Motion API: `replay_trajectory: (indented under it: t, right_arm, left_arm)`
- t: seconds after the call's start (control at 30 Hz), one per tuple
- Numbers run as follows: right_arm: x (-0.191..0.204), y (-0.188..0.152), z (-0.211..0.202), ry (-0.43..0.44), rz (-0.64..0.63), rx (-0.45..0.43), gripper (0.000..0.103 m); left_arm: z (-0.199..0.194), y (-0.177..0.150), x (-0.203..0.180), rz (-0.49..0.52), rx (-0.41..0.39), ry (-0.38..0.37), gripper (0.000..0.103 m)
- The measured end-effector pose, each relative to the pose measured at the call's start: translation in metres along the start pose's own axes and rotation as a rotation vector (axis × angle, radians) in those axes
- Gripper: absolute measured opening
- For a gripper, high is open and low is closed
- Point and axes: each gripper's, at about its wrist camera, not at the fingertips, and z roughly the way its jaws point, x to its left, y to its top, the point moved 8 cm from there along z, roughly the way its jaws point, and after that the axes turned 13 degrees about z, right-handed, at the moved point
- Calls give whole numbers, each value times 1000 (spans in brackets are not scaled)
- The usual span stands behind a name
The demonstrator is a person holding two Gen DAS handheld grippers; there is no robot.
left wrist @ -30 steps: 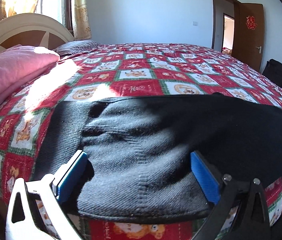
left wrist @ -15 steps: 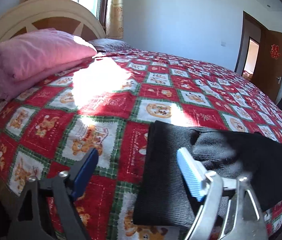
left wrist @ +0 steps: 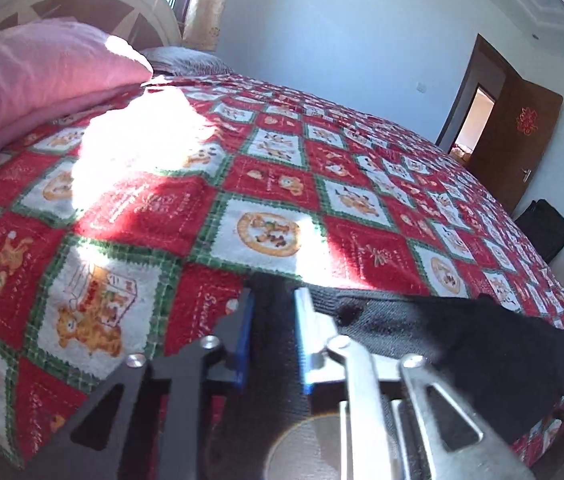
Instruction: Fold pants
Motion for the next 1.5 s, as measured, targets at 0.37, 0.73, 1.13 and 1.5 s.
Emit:
replay_trajectory:
  t: [0.37, 0.73, 1.13, 1.5]
  right_arm:
    - [14, 4, 0, 45, 17, -11, 50]
    - [114, 44, 31, 222, -130, -43, 50]
    - [100, 90, 38, 367, 47, 18, 50]
    - [95, 204, 134, 524, 424, 229, 50]
  left_arm:
    - [12, 0, 10, 53, -74, 86, 19]
    - [-42, 8, 11, 37, -161, 211, 81]
    - [3, -27, -88, 286, -23, 174, 87]
    - [-2, -32, -86, 281, -108, 134, 95]
